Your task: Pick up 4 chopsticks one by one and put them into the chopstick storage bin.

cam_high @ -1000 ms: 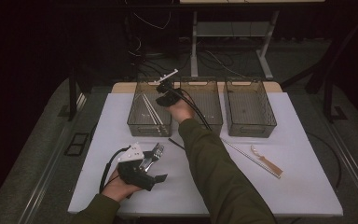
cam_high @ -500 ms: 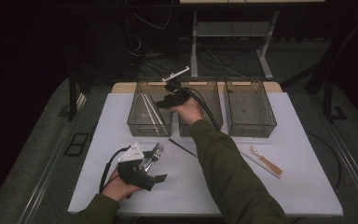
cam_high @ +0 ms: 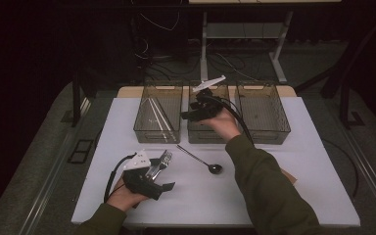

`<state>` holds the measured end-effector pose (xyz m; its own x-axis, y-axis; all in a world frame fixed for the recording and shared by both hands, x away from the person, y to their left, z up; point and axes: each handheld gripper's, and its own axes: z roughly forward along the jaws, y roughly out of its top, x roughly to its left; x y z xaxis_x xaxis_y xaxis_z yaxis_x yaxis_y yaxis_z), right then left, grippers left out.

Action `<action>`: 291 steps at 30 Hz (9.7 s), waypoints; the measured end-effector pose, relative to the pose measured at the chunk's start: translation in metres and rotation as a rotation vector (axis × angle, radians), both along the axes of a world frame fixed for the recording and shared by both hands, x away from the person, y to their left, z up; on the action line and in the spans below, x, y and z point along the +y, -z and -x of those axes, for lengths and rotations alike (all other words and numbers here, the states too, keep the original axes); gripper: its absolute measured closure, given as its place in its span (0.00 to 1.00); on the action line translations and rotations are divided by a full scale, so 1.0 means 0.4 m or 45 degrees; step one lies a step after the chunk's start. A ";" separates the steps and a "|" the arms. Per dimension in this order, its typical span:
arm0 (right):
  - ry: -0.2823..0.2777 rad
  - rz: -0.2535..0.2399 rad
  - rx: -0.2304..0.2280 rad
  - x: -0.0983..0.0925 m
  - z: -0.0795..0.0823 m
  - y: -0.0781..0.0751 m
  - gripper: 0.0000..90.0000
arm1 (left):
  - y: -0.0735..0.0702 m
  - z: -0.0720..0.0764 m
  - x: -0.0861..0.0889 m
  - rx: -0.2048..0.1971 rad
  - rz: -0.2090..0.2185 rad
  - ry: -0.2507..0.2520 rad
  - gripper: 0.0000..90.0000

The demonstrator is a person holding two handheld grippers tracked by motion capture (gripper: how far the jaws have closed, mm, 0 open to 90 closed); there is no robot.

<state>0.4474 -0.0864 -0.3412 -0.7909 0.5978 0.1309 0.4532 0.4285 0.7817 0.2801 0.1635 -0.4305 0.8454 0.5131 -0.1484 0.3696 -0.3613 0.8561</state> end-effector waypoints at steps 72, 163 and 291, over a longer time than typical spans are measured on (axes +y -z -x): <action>0.085 0.359 0.185 -0.561 0.328 0.213 0.87 | 0.003 0.003 -0.003 -0.002 -0.047 0.001 0.00; -0.109 -0.069 0.055 -0.500 0.305 0.061 0.94 | 0.005 0.002 -0.003 0.010 -0.027 -0.010 0.00; 0.010 0.024 0.051 0.149 -0.055 0.046 0.52 | 0.000 0.003 -0.003 -0.026 -0.044 0.018 0.00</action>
<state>0.4695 -0.0266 -0.3597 -0.7805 0.6067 0.1509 0.4875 0.4395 0.7545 0.2790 0.1621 -0.4307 0.8553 0.5055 -0.1136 0.3470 -0.3961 0.8501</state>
